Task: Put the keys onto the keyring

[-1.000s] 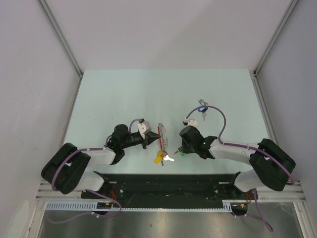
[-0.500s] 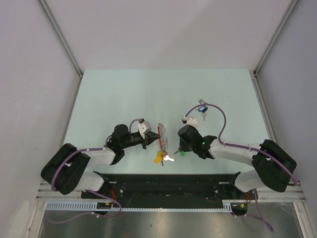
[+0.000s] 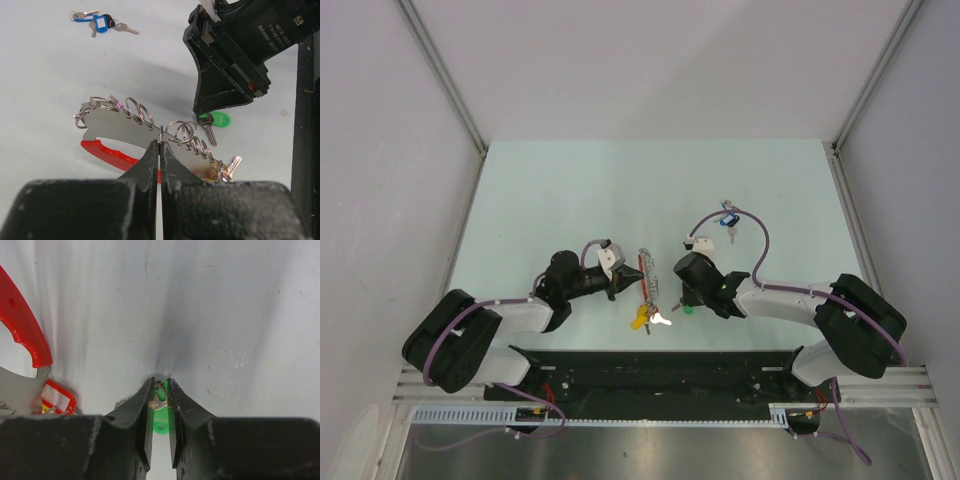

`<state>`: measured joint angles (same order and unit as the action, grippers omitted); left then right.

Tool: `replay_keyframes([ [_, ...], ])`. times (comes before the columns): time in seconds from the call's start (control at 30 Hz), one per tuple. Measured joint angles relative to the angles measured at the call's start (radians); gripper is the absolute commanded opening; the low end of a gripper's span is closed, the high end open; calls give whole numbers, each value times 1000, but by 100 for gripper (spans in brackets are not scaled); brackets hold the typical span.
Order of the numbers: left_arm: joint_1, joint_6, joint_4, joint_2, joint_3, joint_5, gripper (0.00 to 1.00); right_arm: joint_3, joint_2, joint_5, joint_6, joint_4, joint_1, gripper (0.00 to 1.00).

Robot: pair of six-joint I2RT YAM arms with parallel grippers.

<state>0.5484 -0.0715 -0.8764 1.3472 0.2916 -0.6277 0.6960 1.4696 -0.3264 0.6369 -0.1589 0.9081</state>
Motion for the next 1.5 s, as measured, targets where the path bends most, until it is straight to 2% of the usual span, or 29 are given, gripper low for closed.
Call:
replay_keyframes([
  [0.13,0,0,0,-1,0,0,1,0,0,-3,0,-2,0,13],
  [0.63,0,0,4,-3,0,0,1,0,0,-10,0,-29,1,12],
  [0.87,0,0,9,-6,0,0,1,0,0,-17,0,-42,2,0],
  [1.03,0,0,7,-7,0,-3,1,0,-15,-25,-21,-54,6,0],
  [1.2,0,0,-6,-11,-2,-13,1,0,-92,6,-135,-38,7,0],
  [1.5,-2,0,-83,-22,-26,-92,3,1,-304,186,-482,41,-2,0],
])
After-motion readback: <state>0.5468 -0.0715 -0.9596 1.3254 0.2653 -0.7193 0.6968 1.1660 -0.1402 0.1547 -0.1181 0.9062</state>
